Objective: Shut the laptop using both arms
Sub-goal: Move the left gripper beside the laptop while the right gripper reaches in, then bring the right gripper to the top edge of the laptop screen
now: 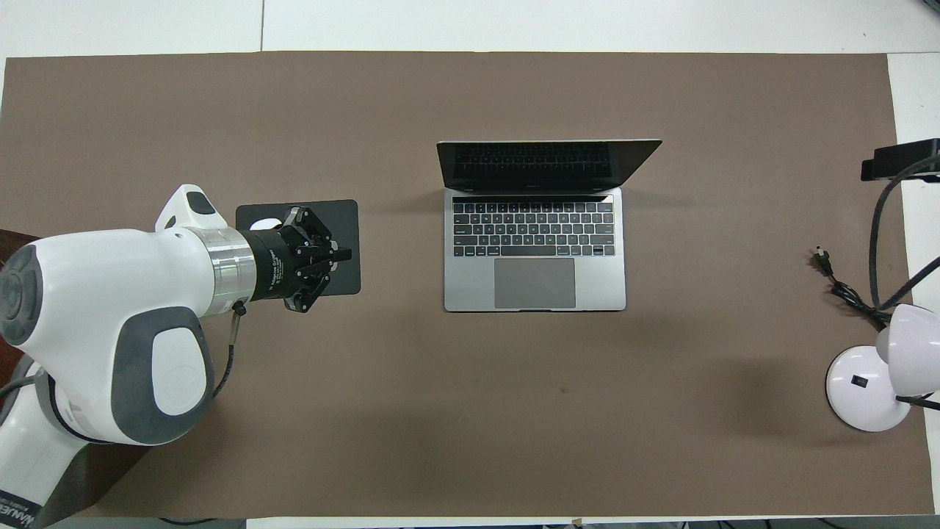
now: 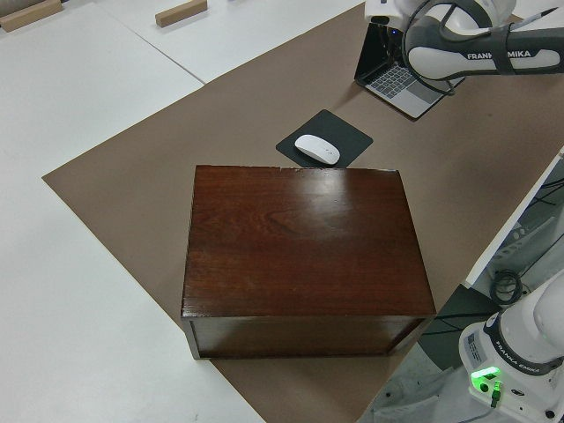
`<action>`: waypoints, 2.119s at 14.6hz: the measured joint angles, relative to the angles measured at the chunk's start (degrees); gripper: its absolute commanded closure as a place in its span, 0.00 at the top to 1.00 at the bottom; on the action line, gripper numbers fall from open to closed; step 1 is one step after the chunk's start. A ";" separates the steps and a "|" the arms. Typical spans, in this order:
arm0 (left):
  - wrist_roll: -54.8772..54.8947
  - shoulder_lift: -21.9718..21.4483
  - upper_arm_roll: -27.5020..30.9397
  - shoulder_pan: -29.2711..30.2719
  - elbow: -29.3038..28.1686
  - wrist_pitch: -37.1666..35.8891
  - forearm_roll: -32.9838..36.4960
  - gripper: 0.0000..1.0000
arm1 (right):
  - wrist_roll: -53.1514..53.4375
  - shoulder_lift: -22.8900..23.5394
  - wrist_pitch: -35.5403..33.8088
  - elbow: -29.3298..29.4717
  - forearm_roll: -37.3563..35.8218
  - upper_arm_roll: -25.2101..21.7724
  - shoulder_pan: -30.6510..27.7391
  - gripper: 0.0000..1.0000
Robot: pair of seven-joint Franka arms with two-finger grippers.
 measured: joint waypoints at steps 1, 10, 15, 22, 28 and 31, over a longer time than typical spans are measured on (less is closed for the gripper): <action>-0.05 0.53 0.00 -0.38 -0.79 1.80 -4.93 0.00 | 0.00 0.25 1.93 -0.04 0.04 0.00 0.00 1.00; -3.63 6.54 -0.02 -10.22 -4.72 24.07 -41.59 0.00 | 0.00 9.98 13.91 5.55 0.75 0.73 1.86 0.97; -3.82 8.94 0.02 -14.40 -5.16 30.72 -54.84 0.00 | 0.42 20.09 18.57 14.16 0.75 0.81 4.53 0.64; -4.10 15.60 0.03 -19.55 -3.37 32.30 -59.37 0.00 | 7.25 29.45 20.14 22.76 -0.45 0.46 9.38 0.00; -4.26 20.28 0.07 -22.01 0.03 34.55 -59.51 0.00 | 12.34 31.92 19.14 23.20 -6.77 0.50 14.20 0.00; -4.26 21.29 0.13 -22.01 0.74 34.72 -59.51 0.00 | 12.59 32.93 18.39 23.21 -9.14 0.71 16.77 0.00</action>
